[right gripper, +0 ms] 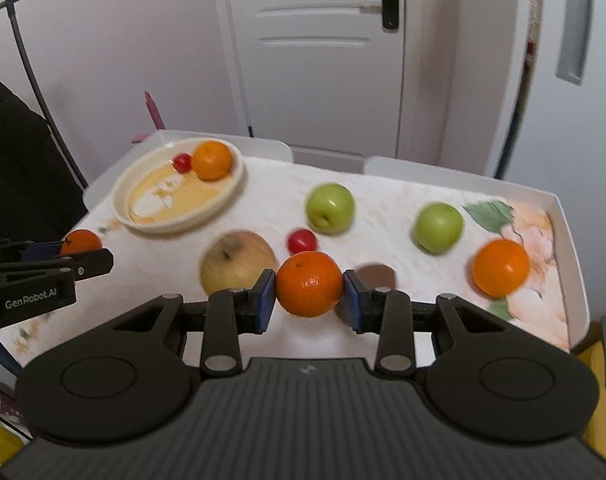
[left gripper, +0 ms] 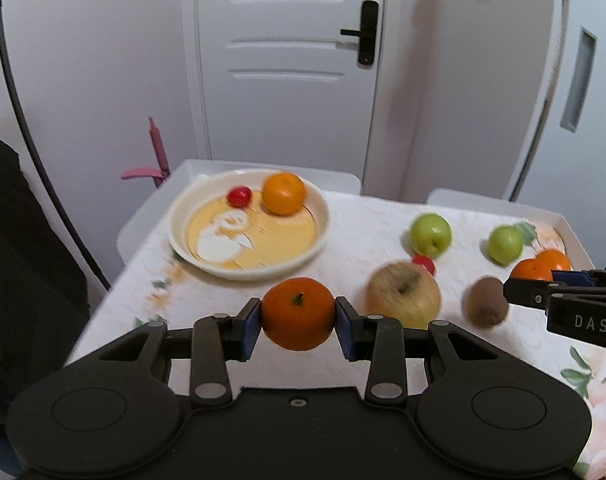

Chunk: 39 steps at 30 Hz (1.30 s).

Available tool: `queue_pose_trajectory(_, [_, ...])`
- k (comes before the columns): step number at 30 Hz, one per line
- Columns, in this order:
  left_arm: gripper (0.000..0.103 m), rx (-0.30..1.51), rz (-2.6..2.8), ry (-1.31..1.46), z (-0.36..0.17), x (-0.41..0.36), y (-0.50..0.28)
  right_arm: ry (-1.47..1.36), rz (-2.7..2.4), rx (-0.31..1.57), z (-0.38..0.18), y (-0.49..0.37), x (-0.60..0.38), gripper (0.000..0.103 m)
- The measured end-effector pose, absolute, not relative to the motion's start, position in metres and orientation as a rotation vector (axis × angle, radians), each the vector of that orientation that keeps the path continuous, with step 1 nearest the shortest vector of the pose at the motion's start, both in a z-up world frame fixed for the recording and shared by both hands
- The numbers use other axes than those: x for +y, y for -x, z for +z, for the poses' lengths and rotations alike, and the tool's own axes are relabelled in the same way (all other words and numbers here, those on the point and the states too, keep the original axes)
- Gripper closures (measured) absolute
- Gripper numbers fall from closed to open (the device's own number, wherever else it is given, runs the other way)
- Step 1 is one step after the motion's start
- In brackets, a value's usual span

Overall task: Organize fruits
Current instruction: 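Carry both mandarins over the duck bowl and open both grippers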

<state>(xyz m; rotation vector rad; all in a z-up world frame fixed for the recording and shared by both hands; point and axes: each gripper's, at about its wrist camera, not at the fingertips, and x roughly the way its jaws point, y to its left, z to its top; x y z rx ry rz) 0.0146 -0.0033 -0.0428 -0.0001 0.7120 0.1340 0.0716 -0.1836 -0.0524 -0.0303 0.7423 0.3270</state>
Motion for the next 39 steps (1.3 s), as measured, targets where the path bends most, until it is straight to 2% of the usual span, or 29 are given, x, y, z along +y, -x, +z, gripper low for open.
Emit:
queue_pose_trajectory(10, [0.06, 0.696, 0.126, -0.005, -0.014, 0.051, -0.048, 0.02, 0.352, 0.733, -0.028, -0.1, -0.125, 0.052])
queue_pose_trajectory(19, [0.06, 0.713, 0.08, -0.02, -0.009, 0.096, -0.102, 0.014, 0.326, 0.751, -0.026, -0.144, -0.073, 0.052])
queue_pose_trajectory(27, [0.06, 0.758, 0.008, -0.054, -0.031, 0.126, -0.156, 0.015, 0.267, 0.791, -0.041, -0.181, -0.038, 0.052])
queue_pose_trajectory(39, [0.06, 0.82, -0.074, -0.179, -0.088, 0.133, -0.214, 0.001, 0.187, 0.864, -0.075, -0.21, -0.015, 0.052])
